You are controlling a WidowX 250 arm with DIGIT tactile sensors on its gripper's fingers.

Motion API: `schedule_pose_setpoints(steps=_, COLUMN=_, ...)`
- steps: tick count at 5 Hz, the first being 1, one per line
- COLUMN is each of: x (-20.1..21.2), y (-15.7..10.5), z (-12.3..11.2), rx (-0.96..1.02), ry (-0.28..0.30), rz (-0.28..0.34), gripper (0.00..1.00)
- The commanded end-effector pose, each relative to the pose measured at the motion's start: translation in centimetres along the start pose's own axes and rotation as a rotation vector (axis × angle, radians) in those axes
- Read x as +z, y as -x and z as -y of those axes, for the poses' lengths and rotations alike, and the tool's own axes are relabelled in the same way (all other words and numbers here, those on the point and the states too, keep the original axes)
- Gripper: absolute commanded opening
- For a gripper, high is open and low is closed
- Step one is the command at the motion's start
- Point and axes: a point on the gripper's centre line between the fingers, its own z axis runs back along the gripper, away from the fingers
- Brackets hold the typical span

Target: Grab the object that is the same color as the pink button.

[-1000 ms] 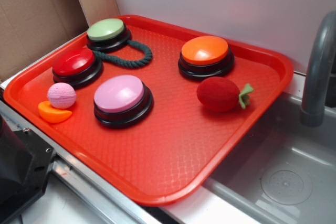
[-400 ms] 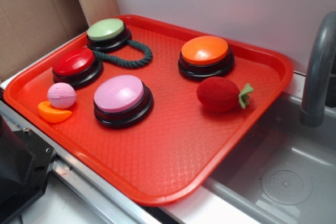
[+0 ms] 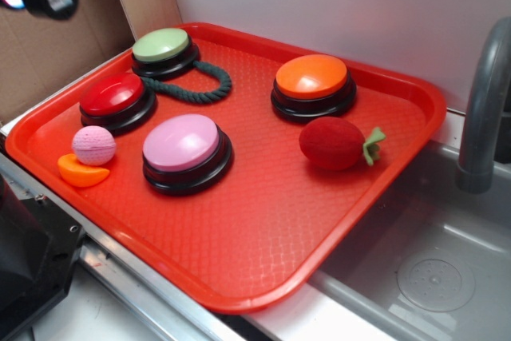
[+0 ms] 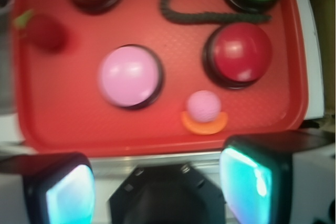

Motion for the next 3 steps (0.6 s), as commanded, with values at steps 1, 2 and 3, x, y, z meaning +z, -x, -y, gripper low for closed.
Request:
schedule_pose_setpoints(steps=1, x=-5.1, y=-1.5, z=-3.3, rx=0.054, ry=-0.002, rz=0.037, gripper=1.0)
schedule_pose_setpoints(steps=2, x=-8.2, y=-1.1, z=-4.2, rx=0.057, ry=0.006, rz=0.028, gripper=1.0)
schedule_pose_setpoints(steps=3, x=-10.6, y=-0.6, z=-4.6, rx=0.082, ry=0.01, rz=-0.006, gripper=1.0)
